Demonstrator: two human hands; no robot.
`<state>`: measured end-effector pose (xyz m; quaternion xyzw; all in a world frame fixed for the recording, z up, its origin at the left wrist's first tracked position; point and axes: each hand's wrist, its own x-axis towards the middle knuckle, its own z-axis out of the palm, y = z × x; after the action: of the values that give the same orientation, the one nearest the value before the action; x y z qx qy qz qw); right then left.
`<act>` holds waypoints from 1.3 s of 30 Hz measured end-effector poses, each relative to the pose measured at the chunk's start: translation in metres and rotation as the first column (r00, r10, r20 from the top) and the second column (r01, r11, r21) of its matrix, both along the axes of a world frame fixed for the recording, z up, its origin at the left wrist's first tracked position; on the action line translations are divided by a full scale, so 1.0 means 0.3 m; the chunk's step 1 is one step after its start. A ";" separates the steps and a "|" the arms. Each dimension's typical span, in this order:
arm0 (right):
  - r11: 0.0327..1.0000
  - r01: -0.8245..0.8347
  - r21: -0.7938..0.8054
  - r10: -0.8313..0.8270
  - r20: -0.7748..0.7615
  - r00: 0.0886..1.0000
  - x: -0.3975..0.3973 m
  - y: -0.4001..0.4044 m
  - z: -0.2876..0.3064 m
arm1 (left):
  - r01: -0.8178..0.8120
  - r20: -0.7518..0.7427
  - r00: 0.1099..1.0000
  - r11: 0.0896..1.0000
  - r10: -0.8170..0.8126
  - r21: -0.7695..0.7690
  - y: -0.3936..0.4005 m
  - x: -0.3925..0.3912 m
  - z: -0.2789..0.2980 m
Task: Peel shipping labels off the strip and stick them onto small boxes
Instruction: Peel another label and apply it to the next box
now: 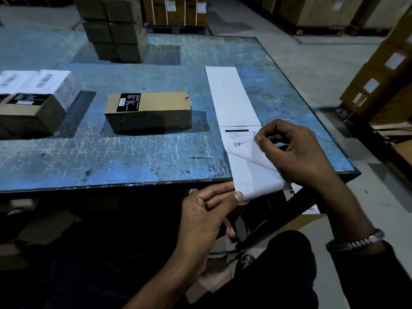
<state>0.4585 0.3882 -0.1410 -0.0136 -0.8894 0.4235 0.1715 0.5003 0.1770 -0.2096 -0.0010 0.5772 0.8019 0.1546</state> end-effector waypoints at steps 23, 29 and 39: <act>0.989 0.073 -0.128 -0.061 0.096 0.994 -0.112 0.078 0.012 | -0.587 -0.893 0.262 0.674 -0.367 -0.449 0.009 -0.108 -0.011; 0.955 0.213 -0.208 -0.204 0.064 0.977 -0.255 0.127 -0.012 | -0.554 -0.888 0.293 0.694 -0.354 -0.459 0.020 -0.152 0.027; 0.962 0.170 -0.214 -0.163 0.051 0.985 -0.294 0.148 -0.043 | -0.413 -0.767 0.533 0.682 -0.356 -0.603 0.026 -0.314 0.196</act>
<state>0.3704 0.4326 -0.1538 -0.1141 -0.8361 0.5021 0.1893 0.4060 0.1848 -0.1508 0.3142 0.8440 0.3986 -0.1732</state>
